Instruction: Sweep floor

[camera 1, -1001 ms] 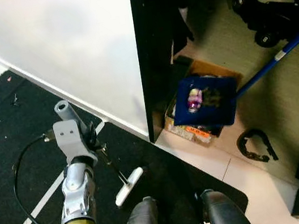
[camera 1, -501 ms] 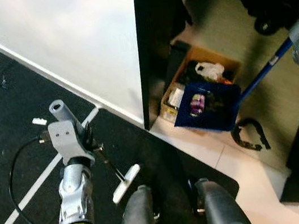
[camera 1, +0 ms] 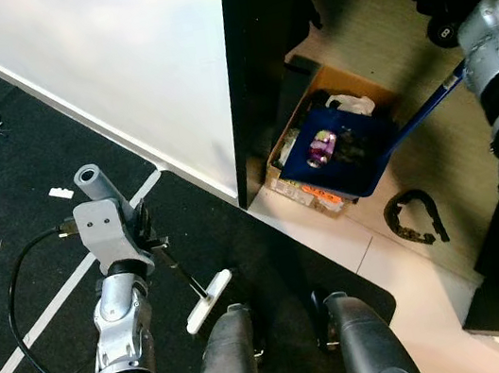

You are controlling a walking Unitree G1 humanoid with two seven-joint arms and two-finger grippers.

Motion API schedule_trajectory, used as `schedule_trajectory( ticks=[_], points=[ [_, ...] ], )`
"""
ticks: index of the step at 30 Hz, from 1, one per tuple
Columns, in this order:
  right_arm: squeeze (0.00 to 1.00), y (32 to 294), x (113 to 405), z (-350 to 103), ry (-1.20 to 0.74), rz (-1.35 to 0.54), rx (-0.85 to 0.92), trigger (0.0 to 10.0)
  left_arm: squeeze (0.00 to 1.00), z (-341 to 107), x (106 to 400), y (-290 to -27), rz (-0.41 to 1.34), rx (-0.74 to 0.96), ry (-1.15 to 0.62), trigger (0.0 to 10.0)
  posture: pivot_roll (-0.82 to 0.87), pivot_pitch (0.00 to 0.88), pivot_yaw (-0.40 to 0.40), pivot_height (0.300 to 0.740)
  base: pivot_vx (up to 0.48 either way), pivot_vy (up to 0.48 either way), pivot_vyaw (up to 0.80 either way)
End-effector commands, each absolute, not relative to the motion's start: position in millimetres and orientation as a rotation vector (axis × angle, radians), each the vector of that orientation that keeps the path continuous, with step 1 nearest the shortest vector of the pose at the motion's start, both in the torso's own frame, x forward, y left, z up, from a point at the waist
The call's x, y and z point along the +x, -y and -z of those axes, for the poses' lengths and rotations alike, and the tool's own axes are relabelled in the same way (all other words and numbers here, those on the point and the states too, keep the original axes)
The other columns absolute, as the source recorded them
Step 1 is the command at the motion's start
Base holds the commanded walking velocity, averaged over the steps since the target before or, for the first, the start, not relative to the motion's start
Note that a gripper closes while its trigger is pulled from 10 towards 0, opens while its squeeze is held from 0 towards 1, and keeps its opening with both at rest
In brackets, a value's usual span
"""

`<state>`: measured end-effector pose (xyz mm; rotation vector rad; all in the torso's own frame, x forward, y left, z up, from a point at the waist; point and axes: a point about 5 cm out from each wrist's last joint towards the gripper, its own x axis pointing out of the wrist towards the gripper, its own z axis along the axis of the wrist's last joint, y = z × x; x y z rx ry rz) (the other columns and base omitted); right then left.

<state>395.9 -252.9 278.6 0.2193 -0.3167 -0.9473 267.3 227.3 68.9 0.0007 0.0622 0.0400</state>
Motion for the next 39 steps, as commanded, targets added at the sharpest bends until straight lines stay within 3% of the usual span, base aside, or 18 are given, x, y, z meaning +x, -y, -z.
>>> schedule_trajectory(
  ticks=[1,9,20,30,39],
  points=[
    [0.00,251,393,-294,0.418,0.962,0.193,10.0,0.00,-64,261,-232,-0.043,0.015,-0.095,10.0,0.08,0.280,-0.099,0.740,0.000,0.000,0.00],
    [0.00,216,396,-291,0.470,0.966,0.129,10.0,0.00,-64,260,-229,-0.036,0.017,-0.093,10.0,0.07,0.283,-0.104,0.740,0.000,0.000,0.00],
    [0.00,189,397,-285,0.439,1.019,0.123,10.0,0.00,-64,257,-229,-0.048,0.012,-0.085,10.0,0.08,0.277,-0.125,0.740,0.000,0.000,0.00],
    [0.00,178,396,-293,0.465,1.051,0.077,10.0,0.00,-61,251,-227,-0.055,0.003,-0.089,10.0,0.07,0.291,-0.149,0.740,0.000,0.000,0.00],
    [0.00,183,394,-296,0.445,1.130,0.067,10.0,0.00,-59,246,-226,-0.065,-0.005,-0.096,10.0,0.07,0.295,-0.158,0.740,0.000,0.000,0.00]
  ],
)
